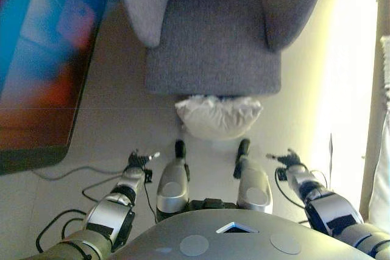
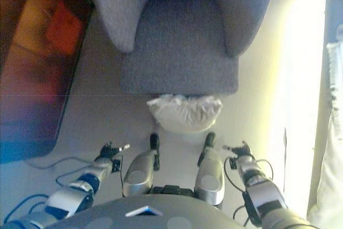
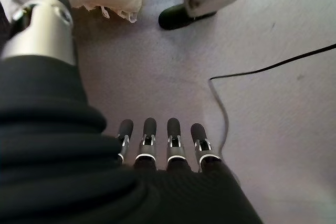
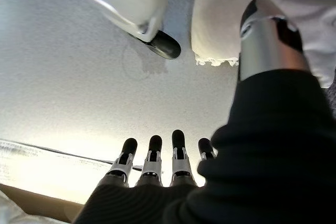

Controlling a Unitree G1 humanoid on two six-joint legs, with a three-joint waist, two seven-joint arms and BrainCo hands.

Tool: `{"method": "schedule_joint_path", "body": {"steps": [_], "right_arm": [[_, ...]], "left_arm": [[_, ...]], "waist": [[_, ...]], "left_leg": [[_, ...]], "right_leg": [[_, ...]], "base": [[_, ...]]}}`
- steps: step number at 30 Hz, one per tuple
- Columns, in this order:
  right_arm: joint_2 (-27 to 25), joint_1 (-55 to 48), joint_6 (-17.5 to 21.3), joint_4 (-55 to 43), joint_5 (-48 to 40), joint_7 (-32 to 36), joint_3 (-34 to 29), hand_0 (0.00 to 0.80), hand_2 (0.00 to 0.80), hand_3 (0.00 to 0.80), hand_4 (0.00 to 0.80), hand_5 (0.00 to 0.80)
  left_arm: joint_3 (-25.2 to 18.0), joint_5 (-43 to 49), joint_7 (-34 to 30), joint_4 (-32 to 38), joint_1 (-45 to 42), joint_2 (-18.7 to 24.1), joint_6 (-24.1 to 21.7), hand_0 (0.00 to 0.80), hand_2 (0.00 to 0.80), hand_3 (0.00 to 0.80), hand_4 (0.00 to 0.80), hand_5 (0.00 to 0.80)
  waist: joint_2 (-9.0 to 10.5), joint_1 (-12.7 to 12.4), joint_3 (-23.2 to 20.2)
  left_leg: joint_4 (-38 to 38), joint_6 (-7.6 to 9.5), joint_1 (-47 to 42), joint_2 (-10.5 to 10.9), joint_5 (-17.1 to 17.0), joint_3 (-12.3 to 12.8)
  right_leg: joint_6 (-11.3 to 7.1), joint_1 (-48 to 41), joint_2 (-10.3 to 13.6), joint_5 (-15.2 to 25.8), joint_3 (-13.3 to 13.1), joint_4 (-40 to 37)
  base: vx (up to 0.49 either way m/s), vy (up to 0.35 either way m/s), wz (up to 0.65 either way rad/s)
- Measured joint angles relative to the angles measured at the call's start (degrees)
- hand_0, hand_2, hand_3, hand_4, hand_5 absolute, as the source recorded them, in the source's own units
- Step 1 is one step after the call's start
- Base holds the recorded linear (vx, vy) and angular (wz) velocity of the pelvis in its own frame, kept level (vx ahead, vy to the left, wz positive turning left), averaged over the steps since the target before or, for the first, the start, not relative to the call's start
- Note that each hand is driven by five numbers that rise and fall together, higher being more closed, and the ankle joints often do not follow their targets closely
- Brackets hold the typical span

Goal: Pick up the cushion and take it to the sofa

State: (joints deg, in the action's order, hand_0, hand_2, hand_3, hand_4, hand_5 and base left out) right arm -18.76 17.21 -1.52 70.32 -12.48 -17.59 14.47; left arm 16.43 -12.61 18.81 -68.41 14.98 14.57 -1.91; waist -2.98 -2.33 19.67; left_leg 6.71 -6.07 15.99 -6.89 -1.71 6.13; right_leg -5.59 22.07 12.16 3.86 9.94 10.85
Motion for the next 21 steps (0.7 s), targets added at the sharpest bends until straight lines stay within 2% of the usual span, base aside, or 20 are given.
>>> {"method": "schedule_joint_path", "body": {"steps": [4,8,10,16,19,21], "right_arm": [[0.0,4.9,2.4,-0.6,0.0,-3.1,0.2,0.000,0.000,0.000,0.000,0.000],[-0.2,11.1,2.7,-2.8,0.0,-5.4,1.4,0.000,0.000,0.000,0.000,0.000],[-0.4,14.2,2.9,-3.9,0.0,-6.4,2.2,0.000,0.000,0.000,0.000,0.000],[-4.3,20.8,3.3,-7.4,0.2,-9.8,4.0,0.000,0.000,0.000,0.000,0.000],[-5.4,24.2,3.7,-9.3,0.5,-11.5,4.5,0.000,0.000,0.000,0.000,0.000],[-5.6,26.1,4.1,-9.7,0.5,-12.7,4.6,0.000,0.000,0.000,0.000,0.000]], "left_arm": [[0.8,-1.2,3.0,1.8,4.6,0.2,-2.5,0.000,0.000,0.000,0.000,0.000],[2.2,-4.3,6.9,4.9,10.4,0.5,-4.7,0.000,0.000,0.000,0.000,0.000],[2.6,-4.6,8.5,6.2,13.4,0.8,-5.3,0.000,0.000,0.000,0.000,0.000],[6.0,-7.1,10.5,7.8,21.3,3.3,-7.3,0.000,0.000,0.000,0.000,0.000],[6.1,-8.9,11.8,8.9,22.8,4.0,-8.8,0.000,0.000,0.000,0.000,0.000],[6.2,-9.3,12.4,8.9,24.1,3.8,-9.6,0.000,0.000,0.000,0.000,0.000]], "waist": [[0.50,0.2,4.0],[0.93,0.3,8.5],[1.00,1.5,9.2],[1.17,1.9,9.7],[1.19,3.3,9.7],[1.21,3.3,9.7]], "left_leg": [[1.0,-0.18,3.1,0.6,-0.3,0.2],[1.8,-0.12,5.8,0.8,-0.4,1.5],[2.7,-0.11,8.7,0.7,-0.4,1.5],[5.1,-0.08,18.3,0.7,-0.4,1.4],[6.1,-0.03,23.6,0.7,-0.6,1.3],[6.9,-0.05,26.4,0.6,-0.6,1.2]], "right_leg": [[-0.30,3.2,0.5,1.0,-0.9,0.6],[-0.09,6.9,0.9,1.5,-1.5,1.9],[0.02,9.9,0.9,1.6,-1.6,2.8],[0.57,20.0,0.8,1.9,-2.9,5.2],[0.83,25.4,0.8,2.1,-3.3,6.0],[1.04,28.5,0.7,2.1,-3.6,7.2]], "base": [[-0.076,0.019,-0.05],[-0.086,-0.019,-0.12],[-0.044,-0.030,0.03],[-0.001,-0.002,-0.01],[0.000,0.000,0.00],[0.000,0.000,0.00]]}}
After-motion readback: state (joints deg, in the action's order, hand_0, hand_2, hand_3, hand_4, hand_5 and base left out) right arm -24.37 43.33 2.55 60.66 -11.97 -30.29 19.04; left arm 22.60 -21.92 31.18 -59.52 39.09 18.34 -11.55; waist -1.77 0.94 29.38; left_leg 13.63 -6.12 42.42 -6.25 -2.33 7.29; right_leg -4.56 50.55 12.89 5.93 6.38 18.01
